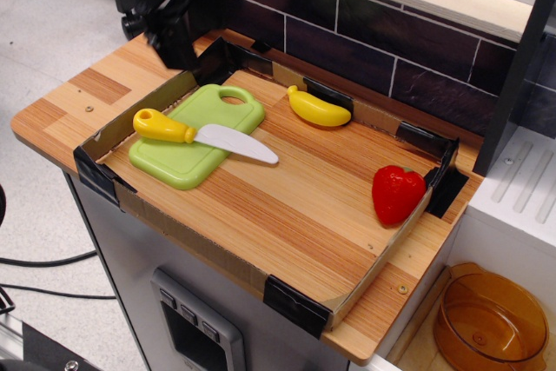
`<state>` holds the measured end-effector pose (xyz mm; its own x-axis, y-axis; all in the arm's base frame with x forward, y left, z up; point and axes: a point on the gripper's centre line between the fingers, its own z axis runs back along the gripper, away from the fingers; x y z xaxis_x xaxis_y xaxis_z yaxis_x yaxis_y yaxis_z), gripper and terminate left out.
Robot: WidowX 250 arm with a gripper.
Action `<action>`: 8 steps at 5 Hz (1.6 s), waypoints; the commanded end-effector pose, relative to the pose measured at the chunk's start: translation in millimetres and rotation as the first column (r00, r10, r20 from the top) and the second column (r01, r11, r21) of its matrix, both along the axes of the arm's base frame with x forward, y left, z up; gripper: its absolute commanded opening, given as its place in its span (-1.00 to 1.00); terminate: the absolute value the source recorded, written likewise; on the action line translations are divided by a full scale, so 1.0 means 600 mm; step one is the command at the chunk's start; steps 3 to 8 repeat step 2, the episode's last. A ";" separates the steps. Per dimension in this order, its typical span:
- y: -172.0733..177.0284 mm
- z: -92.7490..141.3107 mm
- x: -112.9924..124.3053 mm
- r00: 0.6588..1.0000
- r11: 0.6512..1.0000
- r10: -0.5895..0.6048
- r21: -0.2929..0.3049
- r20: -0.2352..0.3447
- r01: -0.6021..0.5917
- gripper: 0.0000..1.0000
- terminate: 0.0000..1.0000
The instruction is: Put knife on cutting board
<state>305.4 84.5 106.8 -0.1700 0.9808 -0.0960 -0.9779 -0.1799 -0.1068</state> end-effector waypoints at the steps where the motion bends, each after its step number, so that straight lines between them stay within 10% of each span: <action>1: -0.032 0.071 0.017 0.988 0.987 -0.154 0.042 -0.008 0.154 1.00 -1.00; 2: -0.032 0.071 0.017 0.988 0.987 -0.154 0.042 -0.008 0.154 1.00 1.00; 8: -0.032 0.071 0.017 0.988 0.987 -0.154 0.042 -0.008 0.154 1.00 1.00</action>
